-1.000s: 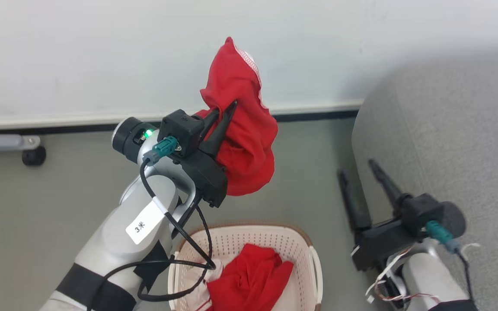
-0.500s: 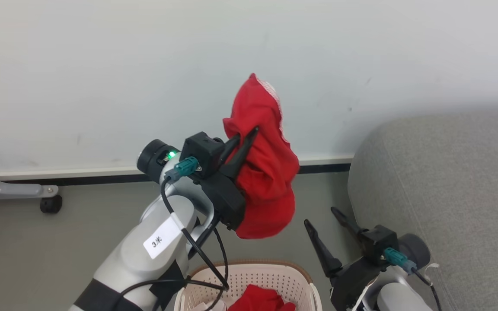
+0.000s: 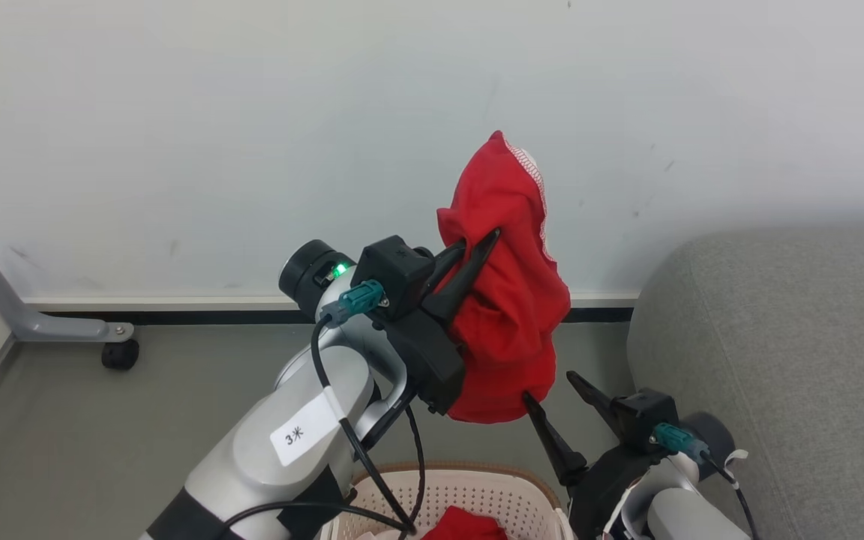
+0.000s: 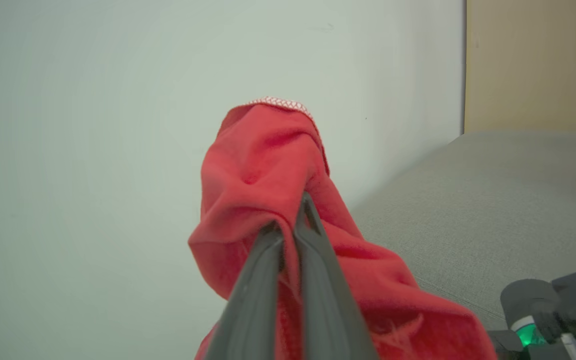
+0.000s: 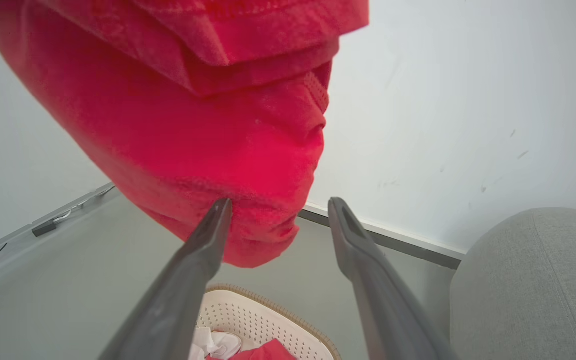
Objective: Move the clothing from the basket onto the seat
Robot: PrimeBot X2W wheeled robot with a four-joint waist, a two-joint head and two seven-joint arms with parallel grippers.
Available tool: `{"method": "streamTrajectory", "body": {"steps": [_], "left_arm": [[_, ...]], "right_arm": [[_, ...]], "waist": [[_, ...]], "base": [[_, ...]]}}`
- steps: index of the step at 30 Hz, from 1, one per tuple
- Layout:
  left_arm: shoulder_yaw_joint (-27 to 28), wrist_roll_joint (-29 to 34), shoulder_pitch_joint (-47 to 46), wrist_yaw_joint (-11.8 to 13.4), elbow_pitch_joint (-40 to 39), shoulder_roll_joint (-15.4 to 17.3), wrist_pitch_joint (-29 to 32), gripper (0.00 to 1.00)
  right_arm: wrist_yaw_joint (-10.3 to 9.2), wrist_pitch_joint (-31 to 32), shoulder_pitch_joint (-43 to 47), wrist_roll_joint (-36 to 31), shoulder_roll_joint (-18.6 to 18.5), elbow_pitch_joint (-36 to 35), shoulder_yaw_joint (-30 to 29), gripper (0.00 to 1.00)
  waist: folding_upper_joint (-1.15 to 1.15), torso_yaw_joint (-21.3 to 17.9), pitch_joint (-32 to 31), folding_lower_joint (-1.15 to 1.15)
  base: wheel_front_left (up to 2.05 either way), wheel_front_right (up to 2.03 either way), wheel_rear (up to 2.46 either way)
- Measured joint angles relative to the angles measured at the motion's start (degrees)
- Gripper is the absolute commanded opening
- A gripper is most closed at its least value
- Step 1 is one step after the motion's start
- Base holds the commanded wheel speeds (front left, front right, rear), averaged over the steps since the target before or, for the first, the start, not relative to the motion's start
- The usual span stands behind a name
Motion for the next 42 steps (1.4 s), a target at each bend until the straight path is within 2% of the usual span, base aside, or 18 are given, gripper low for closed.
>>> {"method": "streamTrajectory", "body": {"steps": [5, 18, 19, 20, 21, 23, 24, 29, 35, 36, 38, 39, 40, 41, 42], "left_arm": [[-0.54, -0.54, 0.13, 0.00, -1.97, 0.00, 0.82, 0.00], [-1.01, -2.25, 0.59, 0.03, -5.12, 0.00, 2.81, 0.00], [-1.01, -2.37, 0.59, 0.07, -5.23, 0.00, 3.07, 0.00], [-1.01, -2.49, 0.60, 0.08, -5.31, 0.00, 3.09, 0.00], [-1.00, -2.59, 0.60, 0.10, -5.41, 0.00, 3.10, 0.00], [-0.98, -2.68, 0.60, 0.23, -5.61, 0.00, 3.27, 0.00], [-0.97, -2.80, 0.60, 0.35, -5.69, 0.00, 3.48, 0.00], [-0.54, -3.03, 0.99, 0.84, -5.73, 0.04, 3.64, 0.00], [0.98, -3.58, 3.50, 2.07, -4.63, 2.29, 4.05, 0.02], [1.20, -3.78, 3.89, 2.10, -4.30, 2.56, 4.06, 0.15], [1.68, -4.07, 4.78, 2.57, -3.64, 3.08, 4.11, 0.33], [1.93, -4.13, 5.27, 2.63, -3.34, 3.38, 4.11, 0.45], [2.08, -4.49, 5.71, 2.78, -3.09, 3.66, 4.11, 0.64], [2.21, -5.15, 6.12, 2.94, -2.80, 3.81, 4.11, 0.64], [2.36, -5.46, 6.59, 3.10, -2.69, 4.08, 4.09, 0.76]], "right_arm": [[0.00, 0.00, -2.07, 1.19, -0.05, 2.89, 1.18, 1.00], [0.01, 0.00, -7.40, 7.36, -0.07, 5.50, 14.06, 1.00], [0.01, 0.01, -7.56, 7.67, -0.05, 5.73, 14.64, 0.78], [0.01, 0.00, -7.66, 8.01, -0.05, 5.93, 15.14, 0.51], [0.01, 0.00, -7.81, 8.25, -0.08, 6.15, 15.61, 0.38], [0.01, 0.01, -8.42, 8.92, -0.07, 6.48, 16.38, 0.04], [0.01, 0.01, -8.77, 9.40, -0.07, 6.55, 16.60, 0.00], [0.01, 0.01, -9.76, 11.17, -0.07, 7.12, 17.16, 0.00], [0.01, 0.01, -9.76, 13.37, -0.08, 7.08, 17.44, 0.00], [0.01, 0.01, -9.75, 13.82, -0.12, 6.88, 17.44, 0.00], [0.01, 0.01, -9.74, 14.18, -0.31, 6.19, 17.44, 0.00], [0.01, 0.01, -9.71, 14.43, -0.51, 5.77, 17.42, 0.00], [0.01, 0.01, -9.69, 14.79, -0.76, 5.38, 17.33, 0.00], [0.01, 0.01, -9.60, 15.11, -1.18, 4.88, 17.05, 0.00], [0.01, 0.01, -9.56, 15.30, -1.67, 4.38, 16.84, 0.00]], "waist": [[0.00, 0.73, 0.11, 0.00], [0.00, 1.60, 0.90, 0.00], [0.00, 1.64, 0.95, 0.00], [0.00, 1.68, 1.01, 0.00], [0.00, 1.70, 1.06, 0.00], [0.00, 1.75, 1.13, 0.00], [0.00, 1.76, 1.16, 0.00], [0.00, 1.62, 1.21, 0.00], [0.00, 0.46, 1.04, 0.00], [0.00, 0.19, 1.00, 0.01], [0.00, -0.41, 0.94, 0.00], [0.00, -0.73, 0.91, 0.00], [0.00, -1.09, 0.88, 0.00], [0.00, -1.45, 0.86, 0.00], [0.00, -1.81, 0.83, 0.00]], "base": [[0.00, 0.00, 0.00], [0.00, 0.00, 0.00], [0.00, 0.00, 0.00], [0.00, 0.00, 0.00], [0.00, 0.00, 0.00], [0.00, 0.00, 0.00], [0.00, 0.00, 0.00], [0.00, 0.00, 0.00], [0.00, 0.00, 0.00], [0.00, 0.00, 0.00], [0.00, 0.00, 0.00], [0.00, 0.00, 0.00], [0.00, 0.00, 0.00], [0.00, 0.00, 0.00], [0.00, 0.00, 0.00]]}}
